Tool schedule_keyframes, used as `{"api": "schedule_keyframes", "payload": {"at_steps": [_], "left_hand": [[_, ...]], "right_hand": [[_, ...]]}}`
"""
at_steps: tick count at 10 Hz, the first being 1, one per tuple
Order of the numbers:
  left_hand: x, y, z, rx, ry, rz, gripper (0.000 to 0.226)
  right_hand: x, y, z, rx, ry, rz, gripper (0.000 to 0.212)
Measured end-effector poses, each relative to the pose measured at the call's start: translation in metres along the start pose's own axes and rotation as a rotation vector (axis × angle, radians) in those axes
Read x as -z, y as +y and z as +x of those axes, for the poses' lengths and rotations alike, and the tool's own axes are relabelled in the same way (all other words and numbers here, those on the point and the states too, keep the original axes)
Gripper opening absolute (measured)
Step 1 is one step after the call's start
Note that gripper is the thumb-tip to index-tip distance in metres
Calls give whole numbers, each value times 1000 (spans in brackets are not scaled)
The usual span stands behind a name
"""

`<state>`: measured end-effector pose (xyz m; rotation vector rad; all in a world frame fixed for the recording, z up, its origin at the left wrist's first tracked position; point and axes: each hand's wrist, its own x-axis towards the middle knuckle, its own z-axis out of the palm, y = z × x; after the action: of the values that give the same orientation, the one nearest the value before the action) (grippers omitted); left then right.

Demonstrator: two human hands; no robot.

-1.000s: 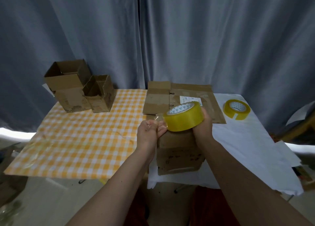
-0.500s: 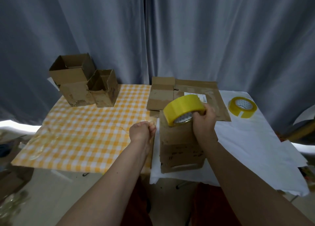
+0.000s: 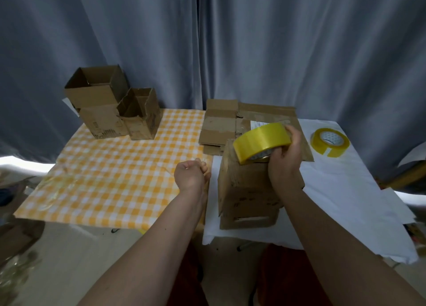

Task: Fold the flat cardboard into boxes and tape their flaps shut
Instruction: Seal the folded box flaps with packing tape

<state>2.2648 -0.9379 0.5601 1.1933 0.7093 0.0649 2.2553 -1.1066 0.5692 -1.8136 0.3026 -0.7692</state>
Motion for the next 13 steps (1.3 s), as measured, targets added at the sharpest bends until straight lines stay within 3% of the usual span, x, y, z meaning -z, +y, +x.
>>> {"api": "schedule_keyframes", "payload": {"at_steps": [1,2,3,4,5,7,9,10,11,12,13], "left_hand": [[-2,-4,3,47,8,-7,17],[-6,-6,10,105,-9,-39,16],[-10,-10,12,119,-7,-57,21],[-14,-18,11,126,30,-31,26],[-12,-26,15,121,18,23,28],[-15,-36,15,66,-64,236,29],[-17,-38,12,-30,-12,583,17],[-9,-35,18,69,48,790,80],[3,-36,14,-270,-85,654,80],[6,-28,5,-479,-602,600,99],[-2,-16,12,-727,-846,1105,138]], "right_hand": [[0,2,4,-130,-41,-44,45],[-1,8,7,-204,-69,-249,20],[-3,8,8,-188,-78,-255,27],[-4,9,4,-159,-73,-146,13],[-4,6,1,-151,-55,-46,31],[-5,8,1,-153,-34,-15,33],[-5,10,-1,-151,-31,-7,40],[-4,11,2,-163,-11,-16,37],[-5,11,3,-170,-9,-33,36],[-5,11,3,-161,-12,-48,31],[-3,11,2,-166,-30,-50,30]]}}
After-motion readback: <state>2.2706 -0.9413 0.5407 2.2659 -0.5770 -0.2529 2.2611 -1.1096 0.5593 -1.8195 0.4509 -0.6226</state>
